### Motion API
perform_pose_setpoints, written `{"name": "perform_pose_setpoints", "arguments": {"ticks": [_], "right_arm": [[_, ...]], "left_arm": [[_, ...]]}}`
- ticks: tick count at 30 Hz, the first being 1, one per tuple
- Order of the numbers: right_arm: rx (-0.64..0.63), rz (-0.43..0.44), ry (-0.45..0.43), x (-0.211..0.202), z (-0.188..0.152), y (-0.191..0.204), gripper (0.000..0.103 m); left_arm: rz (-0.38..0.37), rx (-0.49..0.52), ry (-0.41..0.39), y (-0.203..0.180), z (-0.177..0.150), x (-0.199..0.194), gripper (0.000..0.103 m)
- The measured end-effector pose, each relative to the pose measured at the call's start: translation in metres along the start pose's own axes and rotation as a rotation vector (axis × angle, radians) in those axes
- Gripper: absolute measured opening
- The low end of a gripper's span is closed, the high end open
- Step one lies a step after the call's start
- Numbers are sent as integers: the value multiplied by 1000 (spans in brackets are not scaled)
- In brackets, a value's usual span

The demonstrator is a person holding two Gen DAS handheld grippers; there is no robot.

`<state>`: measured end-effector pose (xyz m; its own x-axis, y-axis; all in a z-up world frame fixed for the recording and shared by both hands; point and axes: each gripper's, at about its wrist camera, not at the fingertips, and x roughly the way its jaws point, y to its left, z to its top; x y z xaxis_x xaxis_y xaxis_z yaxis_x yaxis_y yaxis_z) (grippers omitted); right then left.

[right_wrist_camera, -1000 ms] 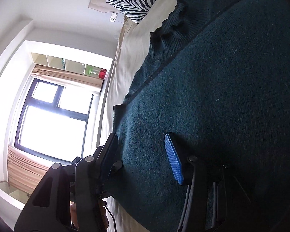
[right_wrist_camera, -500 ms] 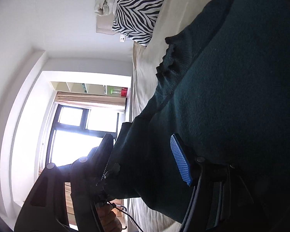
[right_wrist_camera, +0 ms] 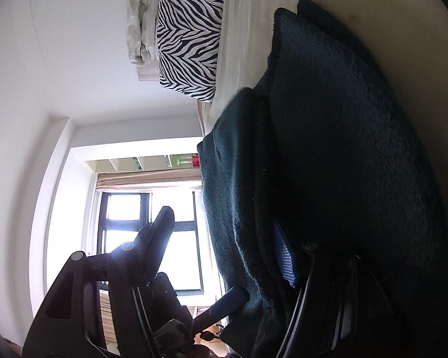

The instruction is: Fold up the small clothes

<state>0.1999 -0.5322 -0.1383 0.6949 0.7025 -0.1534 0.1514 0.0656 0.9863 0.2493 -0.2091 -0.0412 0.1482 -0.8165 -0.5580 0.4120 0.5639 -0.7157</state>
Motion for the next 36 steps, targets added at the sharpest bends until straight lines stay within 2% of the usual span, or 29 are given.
{"name": "perform_pose_setpoints", "arguments": {"ticks": [3,5,8,10,11,14,17,22,27,31,36], "right_arm": [[-43,-57,23,12,-6,8,61],[-67,-109,38,15,-8,12,61],[-114,-215,61,25,-11,21,58],[-174,-306,75,33,-13,28,41],[-204,-370,81,36,-14,30,24],[-253,-464,84,39,-12,34,14],[-321,-529,78,33,-11,50,13],[-412,-593,24,5,-11,76,13],[-388,-671,9,-24,2,58,13],[-348,-623,-18,-48,6,43,13],[-359,-624,-13,-51,6,45,13]], "left_arm": [[8,-1,-52,10,-3,-31,63],[43,0,-80,21,-2,-45,63],[58,-37,-83,40,-3,-55,63],[67,-33,-79,41,-15,-58,63],[72,-20,-75,40,-16,-57,63],[93,36,-56,30,-23,-50,63],[112,97,-30,19,-30,-39,63],[122,134,-10,8,-39,-28,63],[132,141,8,2,-42,-18,63],[151,162,16,-1,-38,-8,63],[162,165,4,-1,-30,-5,63]]}}
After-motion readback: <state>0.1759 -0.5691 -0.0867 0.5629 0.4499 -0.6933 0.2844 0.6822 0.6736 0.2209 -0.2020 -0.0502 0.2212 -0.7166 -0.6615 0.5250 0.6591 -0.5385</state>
